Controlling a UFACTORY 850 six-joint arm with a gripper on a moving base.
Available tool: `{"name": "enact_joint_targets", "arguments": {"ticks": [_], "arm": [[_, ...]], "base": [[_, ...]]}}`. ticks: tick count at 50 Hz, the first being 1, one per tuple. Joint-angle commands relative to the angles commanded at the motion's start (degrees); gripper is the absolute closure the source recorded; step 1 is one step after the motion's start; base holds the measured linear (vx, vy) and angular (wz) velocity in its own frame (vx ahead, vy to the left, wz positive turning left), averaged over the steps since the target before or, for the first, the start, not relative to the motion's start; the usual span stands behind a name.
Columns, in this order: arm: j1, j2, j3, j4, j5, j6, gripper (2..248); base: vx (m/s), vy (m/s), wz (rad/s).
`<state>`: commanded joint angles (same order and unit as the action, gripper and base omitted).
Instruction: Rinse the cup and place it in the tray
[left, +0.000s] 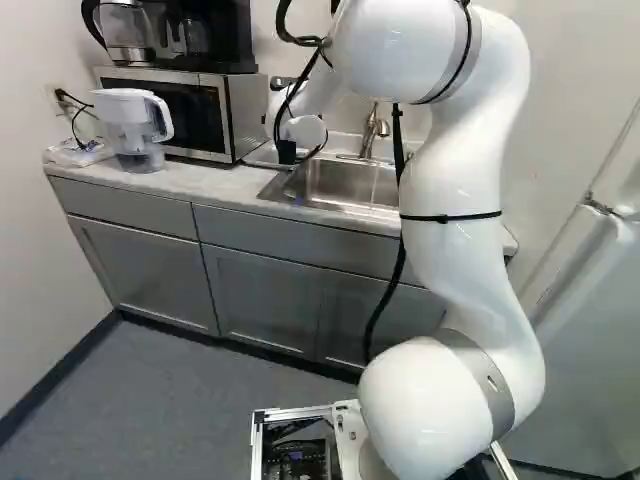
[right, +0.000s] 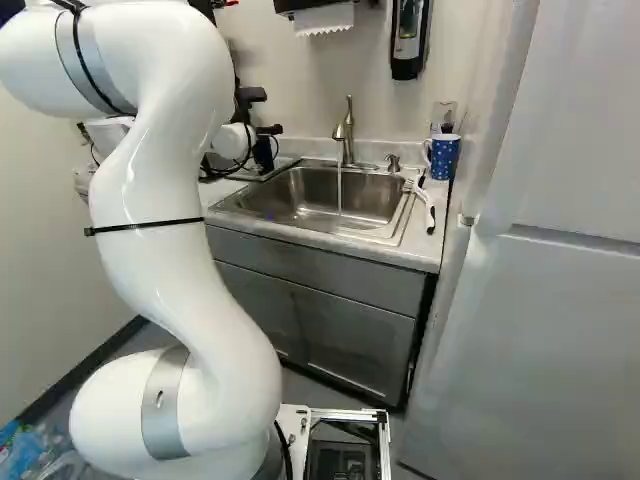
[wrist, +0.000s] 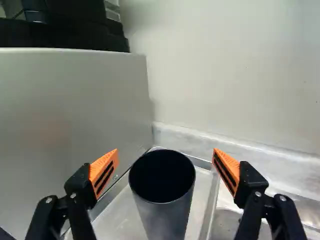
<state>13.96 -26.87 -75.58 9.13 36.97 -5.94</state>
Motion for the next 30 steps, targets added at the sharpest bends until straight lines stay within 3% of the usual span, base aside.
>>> {"name": "enact_joint_targets", "arguments": {"ticks": [30], "arm": [[-0.2,1.9,-1.4,0.0,-5.5,0.0,3]], "base": [[0.0,0.0,0.0]]}}
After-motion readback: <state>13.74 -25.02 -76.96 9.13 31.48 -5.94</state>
